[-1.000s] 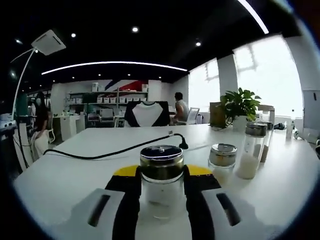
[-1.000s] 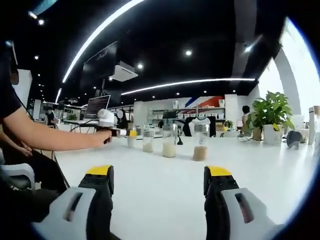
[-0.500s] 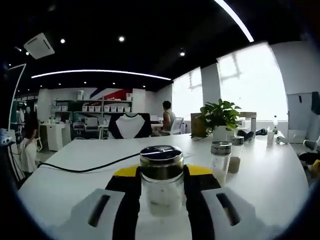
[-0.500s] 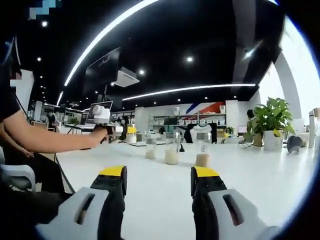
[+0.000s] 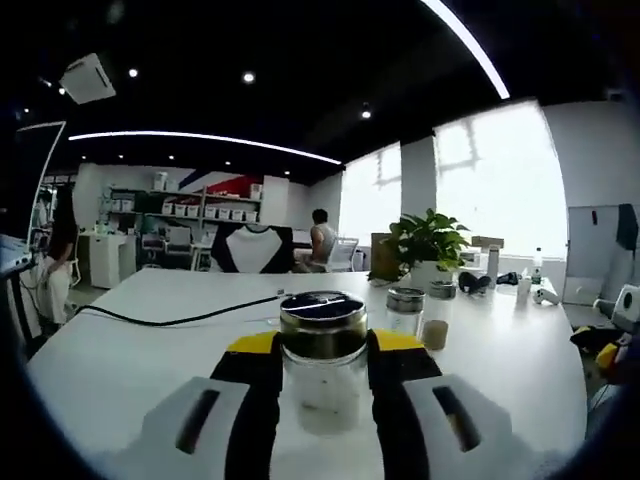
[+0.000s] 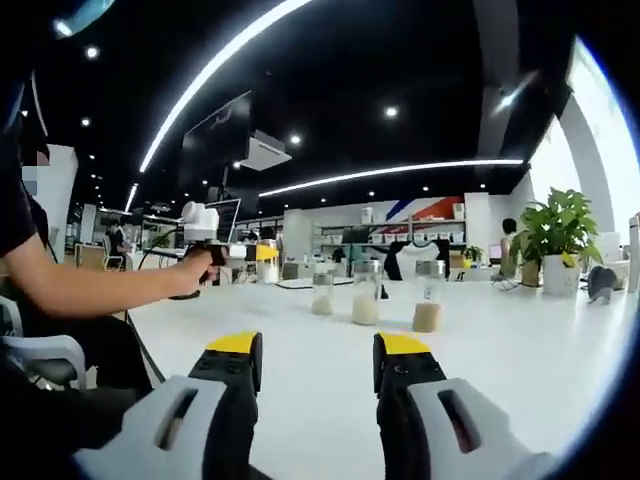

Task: Rotate the seasoning bottle until the label or dispensing opening points toward the visible target arrow and the bottle remains upright within the marked orientation range

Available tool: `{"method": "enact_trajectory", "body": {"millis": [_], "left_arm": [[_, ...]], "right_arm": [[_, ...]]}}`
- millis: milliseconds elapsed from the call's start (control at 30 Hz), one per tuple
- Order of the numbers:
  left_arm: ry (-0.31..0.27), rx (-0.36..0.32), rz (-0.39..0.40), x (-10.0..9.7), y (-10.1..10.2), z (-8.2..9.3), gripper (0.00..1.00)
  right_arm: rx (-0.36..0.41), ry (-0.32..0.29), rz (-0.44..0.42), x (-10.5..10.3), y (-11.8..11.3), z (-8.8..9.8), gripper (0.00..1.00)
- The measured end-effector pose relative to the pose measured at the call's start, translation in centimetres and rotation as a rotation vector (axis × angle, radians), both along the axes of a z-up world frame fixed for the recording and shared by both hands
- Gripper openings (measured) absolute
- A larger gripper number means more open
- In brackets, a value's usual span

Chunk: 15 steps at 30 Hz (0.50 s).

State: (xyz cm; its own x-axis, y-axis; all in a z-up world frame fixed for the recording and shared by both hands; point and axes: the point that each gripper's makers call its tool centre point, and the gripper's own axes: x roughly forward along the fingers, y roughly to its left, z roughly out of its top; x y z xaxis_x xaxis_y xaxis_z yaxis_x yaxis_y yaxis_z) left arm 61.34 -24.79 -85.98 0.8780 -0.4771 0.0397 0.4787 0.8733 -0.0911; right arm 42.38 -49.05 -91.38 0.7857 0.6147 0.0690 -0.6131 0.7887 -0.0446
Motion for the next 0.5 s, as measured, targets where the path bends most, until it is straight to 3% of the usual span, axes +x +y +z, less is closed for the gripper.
{"method": "enact_trajectory", "body": {"millis": [200,300,500], "left_arm": [[-0.014,0.009,-0.023,-2.0,-1.5,-0.1,0.35],[-0.025,0.047,-0.019,-2.6,-2.2,-0.4,0.35],[-0.009,0.060,-0.029,-3.7,-3.1,-1.4,0.35]], "right_arm": [[-0.020,0.022,0.017,0.0,0.7,-0.3,0.47],[-0.034,0.036,0.027,0.0,1.1,-0.8,0.50],[-0.047,0.020,0.049,-0.6,1.9,-0.4,0.50]]}}
